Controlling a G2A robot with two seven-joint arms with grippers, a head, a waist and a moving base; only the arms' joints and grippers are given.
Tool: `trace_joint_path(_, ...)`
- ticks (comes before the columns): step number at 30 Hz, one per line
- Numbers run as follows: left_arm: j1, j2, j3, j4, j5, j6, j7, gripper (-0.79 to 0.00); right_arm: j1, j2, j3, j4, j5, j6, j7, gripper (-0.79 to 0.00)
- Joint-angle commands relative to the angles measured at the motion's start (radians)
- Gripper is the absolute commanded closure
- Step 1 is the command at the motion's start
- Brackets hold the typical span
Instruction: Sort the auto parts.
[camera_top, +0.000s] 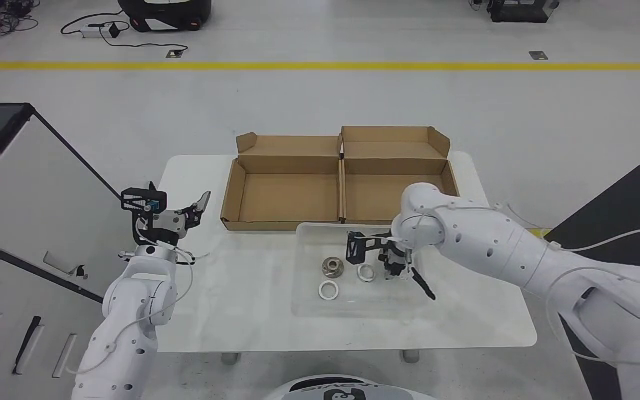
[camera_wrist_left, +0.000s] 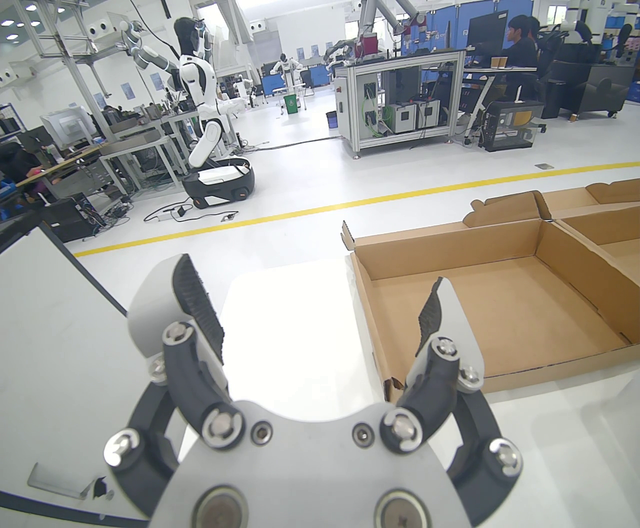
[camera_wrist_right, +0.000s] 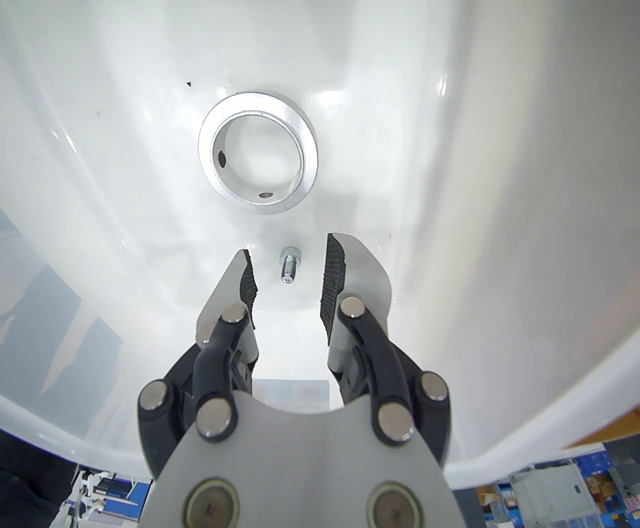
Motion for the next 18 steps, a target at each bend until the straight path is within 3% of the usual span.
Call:
trace_joint_path(1,0.000,0.000,0.000,0.000,0.000,0.000,0.000,-0.785,-0.001,-0.003,0.000,0.006,0.001,-0.001,-0.001,-0.311)
trace_joint_path(10,0.000,0.000,0.000,0.000,0.000,0.000,0.000,-0.785,-0.005,-0.017,0.000,0.028,-0.003,-0.003,-0.003,-0.249)
trace_joint_path(18,0.000,0.000,0.000,0.000,0.000,0.000,0.000,-0.785,-0.005,-0.024,0.000,0.043,0.000,0.000,0.000,-0.240)
